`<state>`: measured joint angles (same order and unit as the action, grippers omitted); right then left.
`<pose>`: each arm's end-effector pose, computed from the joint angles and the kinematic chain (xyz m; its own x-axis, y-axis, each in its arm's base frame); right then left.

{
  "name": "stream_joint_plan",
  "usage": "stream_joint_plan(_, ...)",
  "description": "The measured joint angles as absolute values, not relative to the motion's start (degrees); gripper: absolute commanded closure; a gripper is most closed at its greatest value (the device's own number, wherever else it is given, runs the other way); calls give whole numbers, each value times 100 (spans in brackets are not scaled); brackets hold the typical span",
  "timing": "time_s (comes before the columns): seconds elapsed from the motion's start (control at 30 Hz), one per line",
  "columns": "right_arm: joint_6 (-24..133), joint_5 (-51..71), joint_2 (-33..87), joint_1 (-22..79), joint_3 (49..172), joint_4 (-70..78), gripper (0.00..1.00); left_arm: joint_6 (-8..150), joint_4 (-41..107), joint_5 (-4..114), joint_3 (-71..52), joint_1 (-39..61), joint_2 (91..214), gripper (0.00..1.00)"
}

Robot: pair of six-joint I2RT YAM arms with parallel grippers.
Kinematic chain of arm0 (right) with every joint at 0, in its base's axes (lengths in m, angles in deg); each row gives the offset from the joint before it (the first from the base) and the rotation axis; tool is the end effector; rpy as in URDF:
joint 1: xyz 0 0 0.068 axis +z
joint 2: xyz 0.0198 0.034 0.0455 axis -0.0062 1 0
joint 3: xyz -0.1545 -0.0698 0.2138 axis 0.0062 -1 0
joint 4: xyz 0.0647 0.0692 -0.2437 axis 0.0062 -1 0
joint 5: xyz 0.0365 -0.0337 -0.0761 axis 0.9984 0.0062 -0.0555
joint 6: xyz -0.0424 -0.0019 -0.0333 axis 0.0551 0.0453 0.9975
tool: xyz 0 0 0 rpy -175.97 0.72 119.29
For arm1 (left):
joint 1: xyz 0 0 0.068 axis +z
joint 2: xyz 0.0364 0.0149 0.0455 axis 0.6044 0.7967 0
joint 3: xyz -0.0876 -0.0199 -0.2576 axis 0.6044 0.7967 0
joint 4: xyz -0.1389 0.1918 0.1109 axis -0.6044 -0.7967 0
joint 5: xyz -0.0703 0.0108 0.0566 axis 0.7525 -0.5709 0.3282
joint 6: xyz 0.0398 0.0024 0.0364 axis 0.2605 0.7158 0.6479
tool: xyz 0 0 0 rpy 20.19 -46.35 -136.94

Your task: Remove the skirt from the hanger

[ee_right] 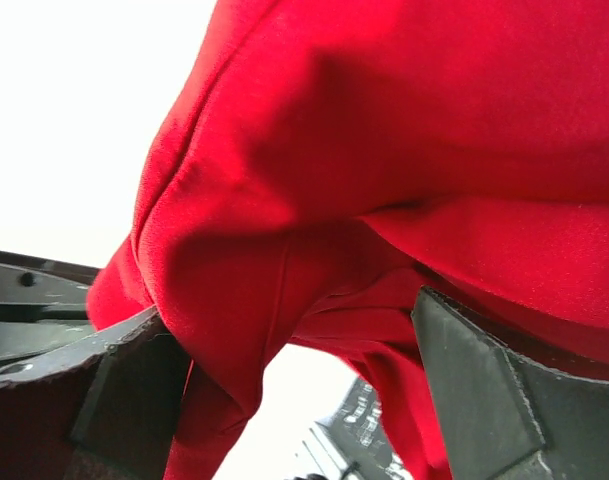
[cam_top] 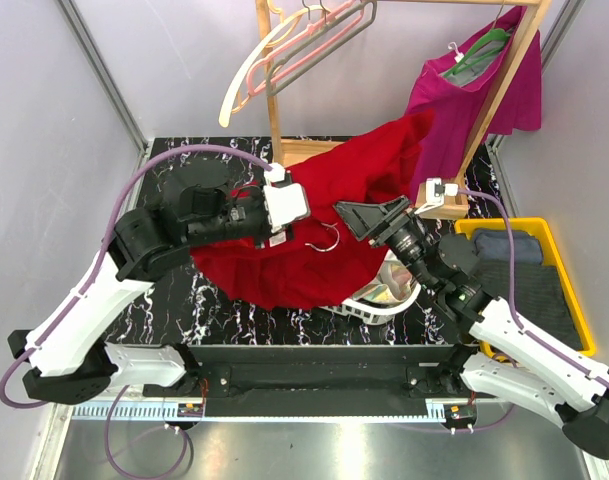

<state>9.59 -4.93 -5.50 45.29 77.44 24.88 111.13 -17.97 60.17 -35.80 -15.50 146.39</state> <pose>0.1439 0.1403 0.3737 -0.3763 0.7261 -0.5755 -0.5241 0.3454 0.7785 0.1216 -0.1732 0.4970 0.2546 0.4297 -0.8664 0.8932 0.2389 0.3809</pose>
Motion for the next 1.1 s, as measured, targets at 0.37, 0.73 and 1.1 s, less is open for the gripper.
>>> stream_joint_plan(0.37,714,412,-482,4400,8026,3620,7,11167,-1823,6165,-3433,-1563,14451,100)
stream_joint_plan(0.73,795,163,-604,4394,8275,2874,34,11180,-1888,6323,-3381,-1530,14447,100)
stream_joint_plan(1.1,889,-253,-101,4276,8855,2549,100,11178,-1825,6312,-3331,-1340,14442,96)
